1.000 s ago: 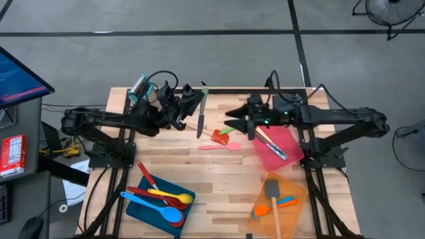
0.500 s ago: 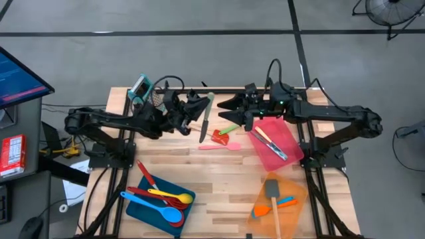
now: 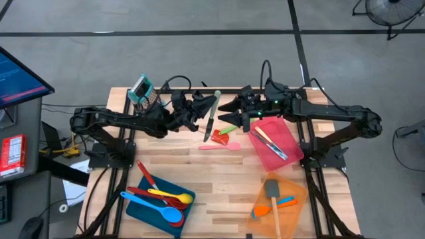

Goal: Pick & Place Kitchen Items
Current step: Put the green table knife into the red bin

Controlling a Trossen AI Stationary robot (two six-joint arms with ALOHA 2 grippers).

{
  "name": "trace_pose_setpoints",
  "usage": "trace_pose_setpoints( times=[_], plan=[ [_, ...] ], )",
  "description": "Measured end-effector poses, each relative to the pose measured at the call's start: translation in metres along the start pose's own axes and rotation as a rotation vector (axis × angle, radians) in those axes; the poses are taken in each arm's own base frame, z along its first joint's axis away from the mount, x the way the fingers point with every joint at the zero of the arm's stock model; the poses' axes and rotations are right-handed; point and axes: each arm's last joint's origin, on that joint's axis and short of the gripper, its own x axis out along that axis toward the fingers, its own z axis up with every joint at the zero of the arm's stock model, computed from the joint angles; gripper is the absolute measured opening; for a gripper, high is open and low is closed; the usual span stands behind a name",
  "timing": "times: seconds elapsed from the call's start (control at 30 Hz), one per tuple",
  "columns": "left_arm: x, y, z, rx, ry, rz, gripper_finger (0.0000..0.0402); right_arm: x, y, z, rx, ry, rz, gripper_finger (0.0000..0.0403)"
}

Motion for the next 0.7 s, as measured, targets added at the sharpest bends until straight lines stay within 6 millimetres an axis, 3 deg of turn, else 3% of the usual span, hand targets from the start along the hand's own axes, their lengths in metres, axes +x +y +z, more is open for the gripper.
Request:
trace_pose_setpoints(
  times=[0.37, 0.7],
  plan=[
    [0.002, 0.003, -0.008, -0.052, 0.036, 0.000, 0.0001, 0.003, -0.005, 0.003, -0.003, 0.008, 0.058, 0.0270],
    [0.020, 0.009, -0.028, -0.072, 0.068, -0.023, 0.0001, 0.015, -0.015, -0.007, 0.049, 0.077, 0.065, 0.0266]
  ],
)
